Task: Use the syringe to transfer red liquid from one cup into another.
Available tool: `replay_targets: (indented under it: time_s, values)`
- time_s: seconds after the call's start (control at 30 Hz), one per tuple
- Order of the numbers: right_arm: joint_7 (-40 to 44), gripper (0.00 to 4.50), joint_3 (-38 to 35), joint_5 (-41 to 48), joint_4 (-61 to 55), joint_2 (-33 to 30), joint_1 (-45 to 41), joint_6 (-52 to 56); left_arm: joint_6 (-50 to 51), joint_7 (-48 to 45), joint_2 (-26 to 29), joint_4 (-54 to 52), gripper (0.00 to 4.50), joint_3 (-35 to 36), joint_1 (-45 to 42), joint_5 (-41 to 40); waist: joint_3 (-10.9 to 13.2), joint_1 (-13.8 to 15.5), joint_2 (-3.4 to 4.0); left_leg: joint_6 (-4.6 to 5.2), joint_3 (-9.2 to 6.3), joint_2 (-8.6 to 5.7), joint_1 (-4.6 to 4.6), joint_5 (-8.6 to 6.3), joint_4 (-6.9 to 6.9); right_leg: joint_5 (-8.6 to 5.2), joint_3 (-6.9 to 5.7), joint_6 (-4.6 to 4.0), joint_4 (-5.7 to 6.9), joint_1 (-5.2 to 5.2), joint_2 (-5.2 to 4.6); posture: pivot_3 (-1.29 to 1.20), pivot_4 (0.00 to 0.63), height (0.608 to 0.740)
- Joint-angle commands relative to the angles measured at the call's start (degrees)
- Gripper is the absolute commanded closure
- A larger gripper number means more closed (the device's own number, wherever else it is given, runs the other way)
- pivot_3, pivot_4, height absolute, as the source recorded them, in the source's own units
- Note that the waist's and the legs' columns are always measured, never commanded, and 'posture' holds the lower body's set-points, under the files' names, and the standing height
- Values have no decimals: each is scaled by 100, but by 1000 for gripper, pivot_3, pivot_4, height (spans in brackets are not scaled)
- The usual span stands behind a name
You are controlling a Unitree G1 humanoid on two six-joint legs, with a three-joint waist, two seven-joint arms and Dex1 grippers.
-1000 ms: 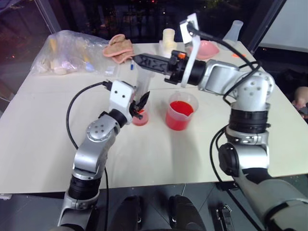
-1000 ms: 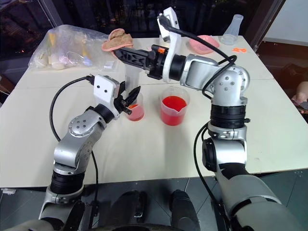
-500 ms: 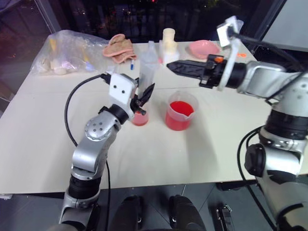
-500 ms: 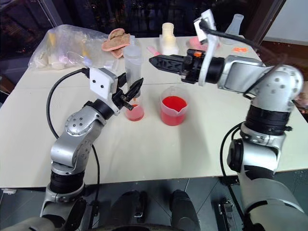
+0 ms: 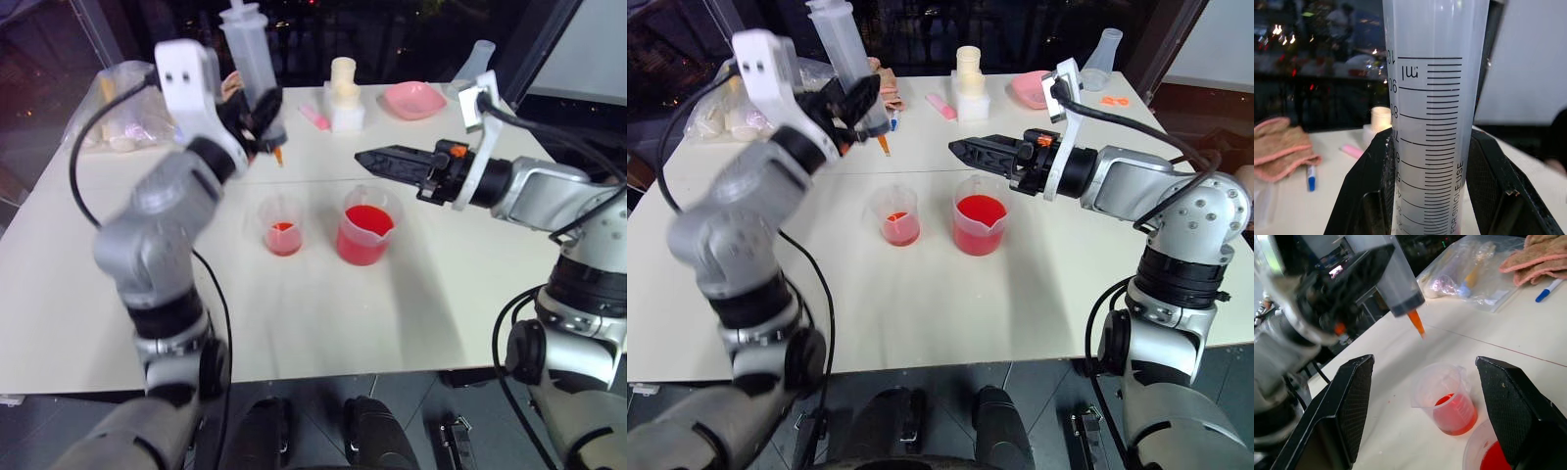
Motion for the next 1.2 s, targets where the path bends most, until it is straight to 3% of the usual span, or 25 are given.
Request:
replay_targets:
  time_s: [0.03, 0.27, 0.47, 0.6, 0.67, 0.77, 0.97, 1.2]
  values:
    - [-97, 1082, -102, 162, -224, 58, -11, -208, 1525, 621, 300, 912, 2975, 592, -1041, 362, 0, -13, 0, 0, -2, 0, -1, 0, 3, 0, -3, 1, -1, 1, 5, 0, 150, 740]
    - [-212, 1082, -63, 225, -295, 95, 82, -355, 2131, 901, 897, 2661, 2975, 402, -1863, 864, -1, -4, 1, -37, -1, -6, 3, 21, 0, 5, -1, 10, -1, 1, -1, 0, 150, 740]
    - [-334, 1082, -75, 292, -381, 75, 159, -450, 2131, 1192, 1642, 5025, 2975, -717, -2226, 1028, -1, -7, 1, -44, -1, -6, 4, 24, -10, 5, 5, 10, 2, -7, -5, 0, 150, 740]
    - [-441, 1082, -80, 380, -423, 56, 192, -495, 2131, 927, 1898, 6190, 2975, -1851, -2556, 843, -1, 0, 0, -54, 0, -9, 1, 29, -34, 5, 9, 10, 1, -23, -10, 0, 150, 740]
    - [-478, 1082, -79, 420, -431, 43, 200, -512, 2131, 901, 1902, 6585, 2975, -1999, -2690, 826, -1, 7, 0, -71, 0, -13, 1, 40, -58, 5, 10, 9, -2, -31, -18, 0, 150, 740]
    - [-508, 1082, -58, 455, -425, 22, 189, -534, 2131, 1018, 1649, 7144, 2975, -2017, -2899, 928, -1, 1, 0, -73, -1, -13, -6, 41, -75, 5, 12, 9, -1, -48, -19, 0, 150, 740]
    - [-581, 1082, -34, 513, -462, 18, 195, -565, 2131, 1450, 1191, 8085, 2975, -1348, -3105, 1201, -1, -15, 0, -73, 5, -13, -19, 41, -79, 5, 13, 10, -1, -63, -19, 0, 150, 740]
    - [-745, 1082, -48, 670, -557, -47, 290, -628, 2131, 1868, 1095, 8733, 2975, -1015, -2965, 1477, -1, -8, 0, -80, 7, -12, -19, 45, -77, 5, 15, 10, 16, -71, -18, 0, 150, 740]
